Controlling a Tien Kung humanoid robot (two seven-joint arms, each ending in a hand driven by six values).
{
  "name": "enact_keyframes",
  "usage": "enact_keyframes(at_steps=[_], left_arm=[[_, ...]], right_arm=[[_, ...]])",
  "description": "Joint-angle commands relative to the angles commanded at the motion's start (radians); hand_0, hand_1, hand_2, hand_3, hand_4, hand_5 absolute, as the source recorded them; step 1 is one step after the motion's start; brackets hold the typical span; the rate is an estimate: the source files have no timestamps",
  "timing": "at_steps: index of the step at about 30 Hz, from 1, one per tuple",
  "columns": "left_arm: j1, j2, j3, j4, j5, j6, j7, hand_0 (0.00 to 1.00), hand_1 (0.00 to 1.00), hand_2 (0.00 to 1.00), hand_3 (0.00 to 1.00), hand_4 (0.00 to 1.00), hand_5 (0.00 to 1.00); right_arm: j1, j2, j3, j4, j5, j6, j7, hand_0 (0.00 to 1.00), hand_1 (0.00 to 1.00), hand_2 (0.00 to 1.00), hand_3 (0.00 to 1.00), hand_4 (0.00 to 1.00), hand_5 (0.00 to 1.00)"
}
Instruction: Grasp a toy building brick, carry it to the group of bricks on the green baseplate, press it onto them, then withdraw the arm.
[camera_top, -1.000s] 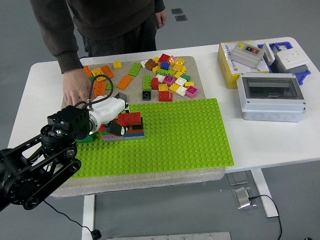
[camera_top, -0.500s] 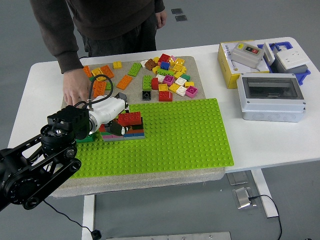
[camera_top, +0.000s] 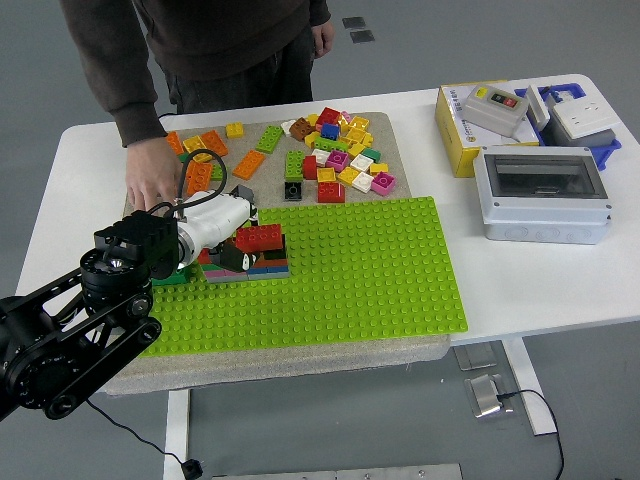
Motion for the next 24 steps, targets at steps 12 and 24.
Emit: enact_keyframes(at_steps=[12,24], left_arm=[[-0.003,0.001,0.000,0.001,-0.008,-0.002,-0.003,0.964,0.935,0.918,0.705,0.681,0.325],[-0.007,0.003,-0.001,0.000,-0.011,-0.004,-0.003,0.964,0.942,0.920,0.704,0.688,0.324]], right_arm=[[0.001,0.001,-0.003,0.000,0.003,-0.003,0.002,0.627,0.589,0.678,0.769,0.643,0.998],[0.002,0.000,-0.002,0.000,0.000,-0.003,0.002,0.624,0.587,0.677,0.769,0.641,0.998]])
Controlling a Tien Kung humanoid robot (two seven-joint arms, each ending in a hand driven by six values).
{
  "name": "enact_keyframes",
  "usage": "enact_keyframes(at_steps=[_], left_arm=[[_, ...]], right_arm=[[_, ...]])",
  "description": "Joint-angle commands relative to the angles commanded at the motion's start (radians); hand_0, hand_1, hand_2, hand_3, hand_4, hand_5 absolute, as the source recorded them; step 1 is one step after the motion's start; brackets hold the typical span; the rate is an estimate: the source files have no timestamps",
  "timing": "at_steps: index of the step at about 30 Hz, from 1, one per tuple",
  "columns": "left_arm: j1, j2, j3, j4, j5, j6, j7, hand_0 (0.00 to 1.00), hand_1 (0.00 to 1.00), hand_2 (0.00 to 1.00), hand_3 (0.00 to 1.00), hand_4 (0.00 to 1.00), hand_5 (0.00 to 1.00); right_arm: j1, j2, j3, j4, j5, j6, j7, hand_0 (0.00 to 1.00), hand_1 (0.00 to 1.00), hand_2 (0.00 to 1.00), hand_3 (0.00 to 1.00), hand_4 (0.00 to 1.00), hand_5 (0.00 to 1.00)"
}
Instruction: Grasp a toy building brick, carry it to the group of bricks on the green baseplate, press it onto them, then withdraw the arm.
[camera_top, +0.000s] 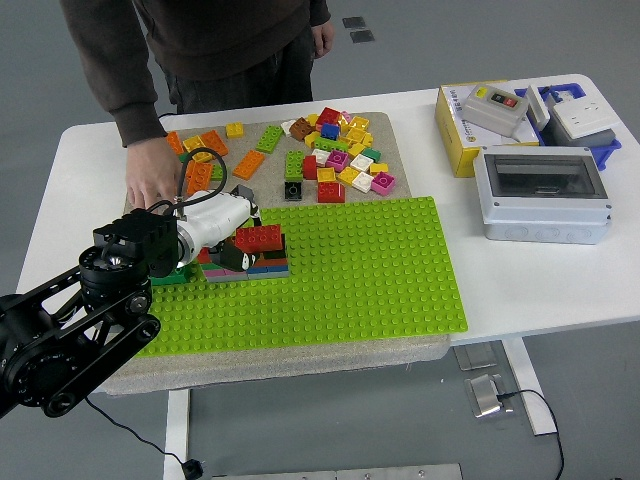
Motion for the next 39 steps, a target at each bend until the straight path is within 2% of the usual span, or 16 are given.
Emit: enact_keyframes(at_steps=[16,39], left_arm=[[-0.002,0.011,-0.001,-0.026,-0.016,-0.029,0.013,0.965,0.946,0.924,0.708,0.711,0.339],[-0.012,0.009,-0.019,-0.027,-0.021,-0.023,0.009,0.965,0.946,0.924,0.711,0.716,0.343]], right_arm=[[0.001,-0.002,0.002,0.000,-0.002,-0.001,0.000,0.624,0.587,0.676,0.768,0.639,0.998],[0.002,-0.003,0.005,0.000,-0.010,-0.003,-0.004,0.625,0.588,0.674,0.768,0.639,0.998]])
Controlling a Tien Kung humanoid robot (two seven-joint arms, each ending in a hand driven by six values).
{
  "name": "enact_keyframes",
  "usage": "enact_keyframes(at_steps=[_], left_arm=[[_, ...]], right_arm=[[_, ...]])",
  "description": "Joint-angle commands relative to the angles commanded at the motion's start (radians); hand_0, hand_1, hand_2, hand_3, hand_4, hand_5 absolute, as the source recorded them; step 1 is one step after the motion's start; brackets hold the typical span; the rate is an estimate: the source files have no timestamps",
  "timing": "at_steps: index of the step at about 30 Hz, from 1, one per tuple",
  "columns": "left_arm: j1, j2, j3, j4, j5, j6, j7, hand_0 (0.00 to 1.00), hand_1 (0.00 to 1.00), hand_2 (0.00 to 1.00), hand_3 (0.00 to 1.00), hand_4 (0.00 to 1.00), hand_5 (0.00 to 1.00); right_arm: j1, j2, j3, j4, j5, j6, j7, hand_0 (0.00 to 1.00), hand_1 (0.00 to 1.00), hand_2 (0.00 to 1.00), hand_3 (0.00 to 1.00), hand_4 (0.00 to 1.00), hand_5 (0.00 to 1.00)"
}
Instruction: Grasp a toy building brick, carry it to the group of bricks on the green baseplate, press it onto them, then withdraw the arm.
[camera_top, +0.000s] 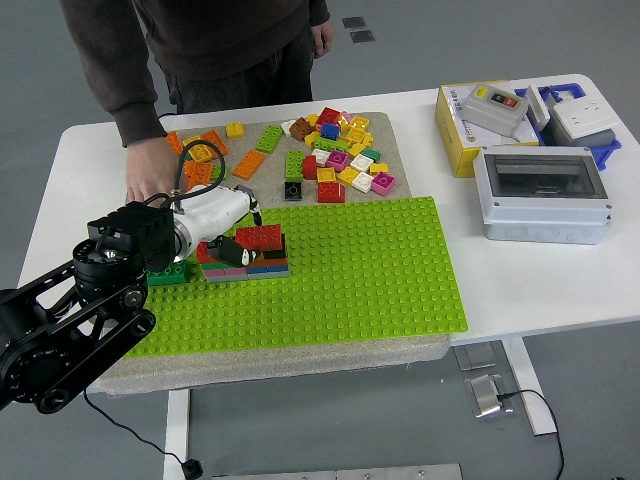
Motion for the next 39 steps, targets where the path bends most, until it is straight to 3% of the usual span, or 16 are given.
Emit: enact_keyframes(at_steps=[28,39], left_arm=[[-0.015,0.035,0.000,-0.042,-0.022,-0.021,0.007,0.962,0.944,0.923,0.713,0.724,0.357],[-0.016,0.093,-0.020,-0.140,-0.021,-0.029,0.017,0.961,0.942,0.920,0.713,0.723,0.361]], right_arm=[[-0.005,0.000,0.028,0.000,-0.026,-0.004,-0.008,0.625,0.586,0.671,0.768,0.637,0.998],[-0.009,-0.005,0.037,0.000,-0.032,-0.007,-0.012,0.625,0.586,0.671,0.774,0.635,0.998]])
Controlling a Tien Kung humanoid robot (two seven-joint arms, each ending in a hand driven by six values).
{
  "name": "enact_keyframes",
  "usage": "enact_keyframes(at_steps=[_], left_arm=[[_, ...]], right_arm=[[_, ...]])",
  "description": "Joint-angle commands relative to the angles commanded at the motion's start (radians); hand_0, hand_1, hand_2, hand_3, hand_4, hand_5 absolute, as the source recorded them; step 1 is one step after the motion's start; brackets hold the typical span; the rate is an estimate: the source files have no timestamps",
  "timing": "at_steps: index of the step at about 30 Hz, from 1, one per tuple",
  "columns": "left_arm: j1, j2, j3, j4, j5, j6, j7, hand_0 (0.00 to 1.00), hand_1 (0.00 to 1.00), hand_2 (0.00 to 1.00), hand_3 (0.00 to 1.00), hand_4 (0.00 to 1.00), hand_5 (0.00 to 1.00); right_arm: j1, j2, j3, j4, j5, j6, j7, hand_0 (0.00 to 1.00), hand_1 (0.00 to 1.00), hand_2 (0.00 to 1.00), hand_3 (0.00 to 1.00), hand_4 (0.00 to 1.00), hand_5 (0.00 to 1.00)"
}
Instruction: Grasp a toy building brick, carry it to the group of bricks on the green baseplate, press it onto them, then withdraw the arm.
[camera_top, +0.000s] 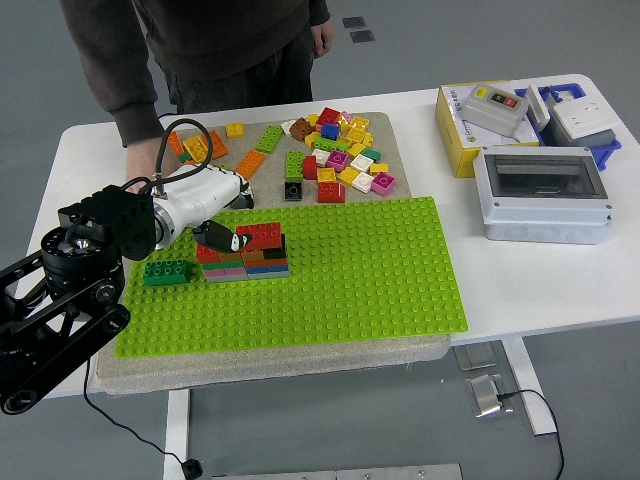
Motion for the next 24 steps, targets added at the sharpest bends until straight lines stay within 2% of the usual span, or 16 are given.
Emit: enact_keyframes(at_steps=[5,24], left_arm=[[0.015,0.010,0.000,-0.027,-0.005,-0.003,0.005,0.961,0.942,0.920,0.713,0.723,0.361],[0.045,-0.022,0.019,0.003,-0.011,0.000,0.007,0.958,0.938,0.915,0.709,0.720,0.368]], right_arm=[[-0.003,-0.002,0.009,0.000,-0.009,-0.001,-0.002,0.625,0.586,0.671,0.774,0.635,0.998],[-0.005,-0.001,0.006,0.000,-0.009,-0.003,-0.002,0.627,0.586,0.670,0.772,0.634,0.998]])
